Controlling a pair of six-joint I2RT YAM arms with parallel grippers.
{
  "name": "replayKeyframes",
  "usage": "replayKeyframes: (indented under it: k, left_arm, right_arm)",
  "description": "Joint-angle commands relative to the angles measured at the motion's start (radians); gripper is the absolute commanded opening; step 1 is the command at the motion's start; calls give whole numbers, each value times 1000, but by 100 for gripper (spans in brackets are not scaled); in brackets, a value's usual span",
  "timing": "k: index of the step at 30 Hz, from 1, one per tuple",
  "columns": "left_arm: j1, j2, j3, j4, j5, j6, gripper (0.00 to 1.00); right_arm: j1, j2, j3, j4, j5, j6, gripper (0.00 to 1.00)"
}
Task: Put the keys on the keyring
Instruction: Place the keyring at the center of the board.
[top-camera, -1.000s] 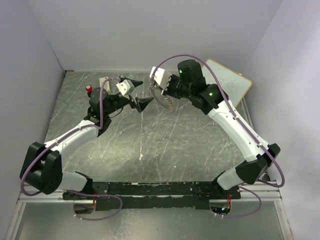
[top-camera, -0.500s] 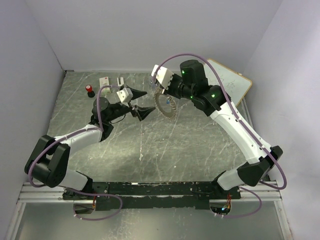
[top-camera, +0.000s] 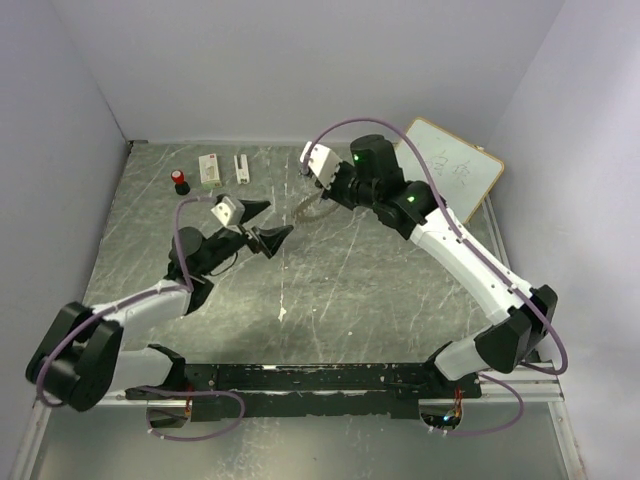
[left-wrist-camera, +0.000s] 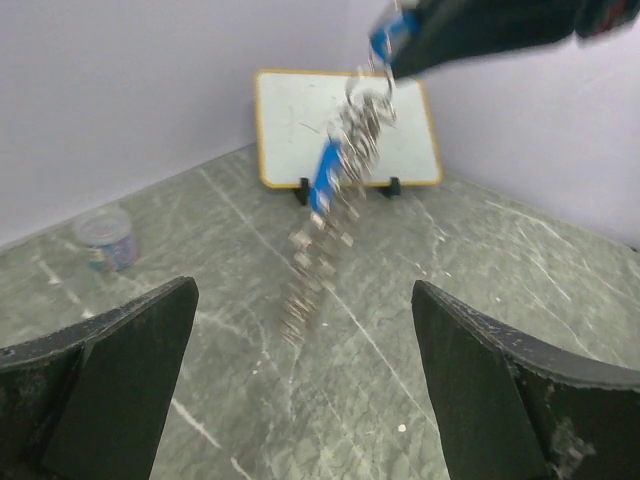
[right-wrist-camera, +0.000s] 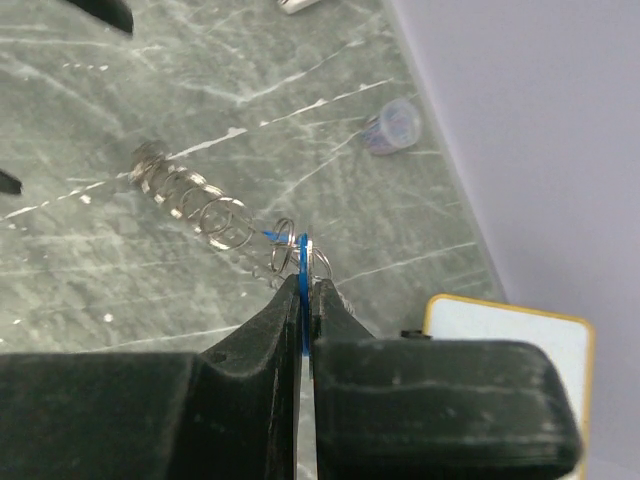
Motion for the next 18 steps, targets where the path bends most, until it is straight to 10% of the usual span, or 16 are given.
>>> replayKeyframes:
  k: [1, 8, 18]
  left_arm:
    - [6, -136, -54, -44, -233, -23, 100]
    - [14, -303, -15, -417, -454, -10, 100]
    - [24, -467, -68, -491, -590, -5, 100]
  right_arm:
    - [9, 20, -85, 148, -52, 91, 0]
    - [83, 95, -185, 274, -87, 191, 0]
    - [147, 203, -180, 417, -92, 238, 0]
